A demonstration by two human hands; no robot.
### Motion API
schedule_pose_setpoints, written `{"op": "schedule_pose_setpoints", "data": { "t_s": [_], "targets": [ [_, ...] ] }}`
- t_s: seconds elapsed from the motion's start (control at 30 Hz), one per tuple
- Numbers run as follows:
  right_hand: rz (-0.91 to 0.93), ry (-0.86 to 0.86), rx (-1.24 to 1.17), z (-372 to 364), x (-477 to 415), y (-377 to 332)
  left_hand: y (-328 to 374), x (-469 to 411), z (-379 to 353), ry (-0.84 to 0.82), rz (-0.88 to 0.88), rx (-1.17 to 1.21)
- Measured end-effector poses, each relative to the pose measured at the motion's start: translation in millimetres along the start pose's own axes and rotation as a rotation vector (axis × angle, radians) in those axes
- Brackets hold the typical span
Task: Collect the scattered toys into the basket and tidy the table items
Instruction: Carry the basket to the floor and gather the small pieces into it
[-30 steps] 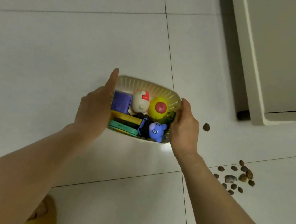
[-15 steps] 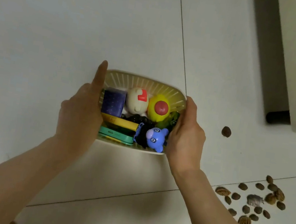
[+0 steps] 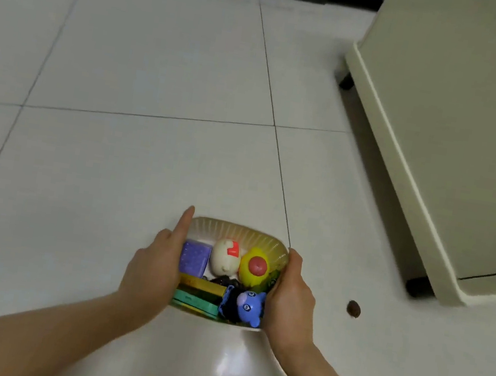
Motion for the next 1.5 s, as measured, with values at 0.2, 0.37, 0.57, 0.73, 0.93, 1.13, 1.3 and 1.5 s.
{"op": "schedule_pose_setpoints", "data": {
  "t_s": [0.2,0.37,0.57,0.73,0.93,1.13,1.3,1.5],
  "targets": [
    [0.104,-0.131,0.097,43,-1,-3,21,-3,28,0.317,-0.244,-0.252],
    [0.268,0.092,0.108,107,77,73,101,65,-11,0.299,-0.914,0.09],
    [0.034,0.193,0.275,113,192,211,101,117,-129,-0.279,-0.846,-0.022],
    [-0.124,0.246,0.384,117,208,273,98,94,-166,-0.321,-0.754,-0.112],
    [-0.168,0.268,0.394,130,191,318,131,105,-215,-0.37,-0.969,-0.077],
    [-0.027,0.263,0.464,118,163,325,176,117,-254,-0.213,-1.199,-0.056],
    [0.145,0.302,0.533,108,144,319,181,117,-268,-0.05,-1.245,-0.097],
    [0.313,0.303,0.706,103,132,322,182,111,-282,-0.015,-1.347,-0.21]
  ]
}}
Point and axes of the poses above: each hand's wrist, its own x-axis away from the middle knuckle, its own z-axis out of the back of the hand, y = z × x, the point moved 1 cm from there along -x, towards the middle knuckle
